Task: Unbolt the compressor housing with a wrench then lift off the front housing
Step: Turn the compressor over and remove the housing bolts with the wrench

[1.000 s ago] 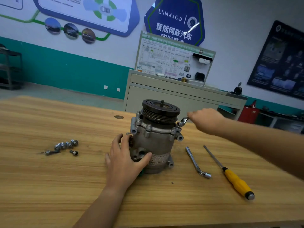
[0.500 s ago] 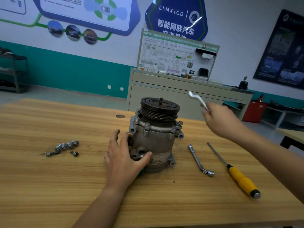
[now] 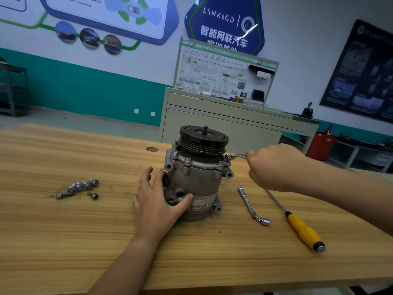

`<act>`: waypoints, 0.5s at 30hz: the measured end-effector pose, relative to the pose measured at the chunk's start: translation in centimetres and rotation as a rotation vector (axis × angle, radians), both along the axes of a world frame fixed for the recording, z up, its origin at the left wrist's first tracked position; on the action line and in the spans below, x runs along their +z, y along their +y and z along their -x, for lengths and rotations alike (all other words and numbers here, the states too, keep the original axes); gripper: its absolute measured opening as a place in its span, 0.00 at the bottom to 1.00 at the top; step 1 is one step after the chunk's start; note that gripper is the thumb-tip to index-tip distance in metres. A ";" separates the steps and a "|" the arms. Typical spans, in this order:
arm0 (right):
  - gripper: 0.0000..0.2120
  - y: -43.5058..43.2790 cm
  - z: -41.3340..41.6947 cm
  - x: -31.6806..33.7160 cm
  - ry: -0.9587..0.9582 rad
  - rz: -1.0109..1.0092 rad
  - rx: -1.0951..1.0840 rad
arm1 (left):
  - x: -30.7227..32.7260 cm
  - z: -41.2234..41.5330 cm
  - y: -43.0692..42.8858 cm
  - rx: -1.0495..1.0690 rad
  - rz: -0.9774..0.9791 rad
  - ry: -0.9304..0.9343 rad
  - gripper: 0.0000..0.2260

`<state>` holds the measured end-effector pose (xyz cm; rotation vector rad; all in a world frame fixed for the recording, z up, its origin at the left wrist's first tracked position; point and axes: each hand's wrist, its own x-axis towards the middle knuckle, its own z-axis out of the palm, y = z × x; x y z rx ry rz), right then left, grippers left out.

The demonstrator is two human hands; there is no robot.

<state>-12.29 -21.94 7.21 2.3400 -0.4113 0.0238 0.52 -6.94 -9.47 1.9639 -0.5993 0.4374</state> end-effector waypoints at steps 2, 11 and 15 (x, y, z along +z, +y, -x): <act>0.09 -0.6 0.3 0.2 0.021 -0.040 0.007 | 0.0 0.0 0.0 -0.001 0.002 0.002 0.37; 0.14 -4.6 -3.2 0.3 0.040 0.060 0.067 | -0.1 0.0 0.0 -0.014 0.011 0.003 0.37; 0.20 -6.7 -6.4 -1.1 -0.124 0.094 0.265 | -0.1 -0.1 -0.1 -0.026 0.010 0.005 0.38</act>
